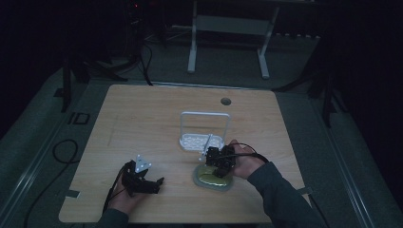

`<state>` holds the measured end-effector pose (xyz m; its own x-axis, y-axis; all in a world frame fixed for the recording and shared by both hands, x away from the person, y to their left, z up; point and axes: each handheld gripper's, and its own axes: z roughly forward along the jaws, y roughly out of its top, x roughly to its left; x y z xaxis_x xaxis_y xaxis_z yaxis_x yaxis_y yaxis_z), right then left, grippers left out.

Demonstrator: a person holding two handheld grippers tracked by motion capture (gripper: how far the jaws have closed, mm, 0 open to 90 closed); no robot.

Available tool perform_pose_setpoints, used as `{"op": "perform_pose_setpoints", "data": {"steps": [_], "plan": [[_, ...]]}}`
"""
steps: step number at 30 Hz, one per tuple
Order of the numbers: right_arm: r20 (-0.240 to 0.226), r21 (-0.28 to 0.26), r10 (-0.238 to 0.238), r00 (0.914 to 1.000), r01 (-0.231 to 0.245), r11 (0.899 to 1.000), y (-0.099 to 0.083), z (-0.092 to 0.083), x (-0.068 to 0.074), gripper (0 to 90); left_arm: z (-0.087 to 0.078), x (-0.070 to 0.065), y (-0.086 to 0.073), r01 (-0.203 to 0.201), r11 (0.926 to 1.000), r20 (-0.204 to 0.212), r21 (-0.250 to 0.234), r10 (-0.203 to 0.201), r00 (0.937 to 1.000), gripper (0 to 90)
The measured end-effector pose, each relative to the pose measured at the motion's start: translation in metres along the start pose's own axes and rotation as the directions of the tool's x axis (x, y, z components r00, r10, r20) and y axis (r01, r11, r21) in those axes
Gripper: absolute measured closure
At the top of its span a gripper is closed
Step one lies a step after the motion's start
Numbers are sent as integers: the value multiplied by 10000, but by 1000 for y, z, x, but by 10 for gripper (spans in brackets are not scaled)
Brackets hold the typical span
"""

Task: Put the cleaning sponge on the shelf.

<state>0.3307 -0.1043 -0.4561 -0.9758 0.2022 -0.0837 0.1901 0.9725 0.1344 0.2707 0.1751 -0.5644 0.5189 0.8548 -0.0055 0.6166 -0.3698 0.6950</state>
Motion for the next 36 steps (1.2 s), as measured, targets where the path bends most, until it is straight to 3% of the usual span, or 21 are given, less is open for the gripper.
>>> {"op": "perform_pose_setpoints", "data": {"steps": [36], "plan": [[-451,826,-213,9988,249,9963,8,16,-2,700,0,0,0,-1,10000,-2,2,1,10000,29]]}}
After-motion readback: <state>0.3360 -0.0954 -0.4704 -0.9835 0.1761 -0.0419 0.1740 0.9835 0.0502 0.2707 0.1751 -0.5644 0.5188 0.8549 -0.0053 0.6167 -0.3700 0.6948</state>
